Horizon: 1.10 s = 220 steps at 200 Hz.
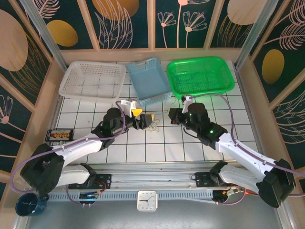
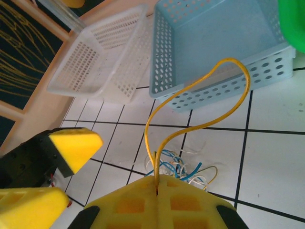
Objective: Untangle the cables
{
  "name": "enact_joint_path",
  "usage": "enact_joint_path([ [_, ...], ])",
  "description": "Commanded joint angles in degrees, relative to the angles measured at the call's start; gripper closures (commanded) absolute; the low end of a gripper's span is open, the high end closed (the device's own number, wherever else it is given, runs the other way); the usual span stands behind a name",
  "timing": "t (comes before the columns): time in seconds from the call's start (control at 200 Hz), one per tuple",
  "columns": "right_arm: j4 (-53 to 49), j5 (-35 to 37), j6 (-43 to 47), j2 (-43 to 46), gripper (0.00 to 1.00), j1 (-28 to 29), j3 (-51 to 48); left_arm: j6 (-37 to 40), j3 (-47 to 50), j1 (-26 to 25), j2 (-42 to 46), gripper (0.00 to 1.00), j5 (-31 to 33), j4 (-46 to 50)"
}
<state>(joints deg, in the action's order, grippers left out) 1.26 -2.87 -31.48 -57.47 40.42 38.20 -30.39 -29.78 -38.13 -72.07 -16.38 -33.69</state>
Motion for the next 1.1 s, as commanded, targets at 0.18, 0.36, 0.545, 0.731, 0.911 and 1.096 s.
enact_joint_path([
  [0.18, 4.2, -3.6, 0.9, 0.2, 1.00, -0.6, -3.3, 0.9, -2.0, 0.2, -4.7, 0.09, -7.2, -5.6],
  [0.36, 4.3, -4.0, 0.7, 0.1, 1.00, -0.6, -3.4, 6.0, -2.4, -1.0, -7.6, 0.08, -9.8, -5.2],
  [0.545, 4.7, -4.8, 0.1, 0.1, 1.00, -0.6, -3.5, 11.6, -3.8, -3.0, -9.9, 0.06, -5.1, -2.8],
  [0.731, 5.0, -5.5, -0.5, 0.1, 1.00, -0.6, -3.5, 15.7, -5.7, -4.2, -12.8, 0.02, -0.3, -2.0],
  [0.911, 4.8, -5.9, -0.9, 0.3, 1.00, -0.5, -3.4, 18.7, -7.5, -4.6, -16.2, 0.08, 4.9, -1.7],
  [1.096, 3.6, -4.9, -0.7, 1.3, 1.00, -0.6, -3.2, 19.7, -8.3, -4.7, -19.2, 0.43, 4.4, -3.6],
])
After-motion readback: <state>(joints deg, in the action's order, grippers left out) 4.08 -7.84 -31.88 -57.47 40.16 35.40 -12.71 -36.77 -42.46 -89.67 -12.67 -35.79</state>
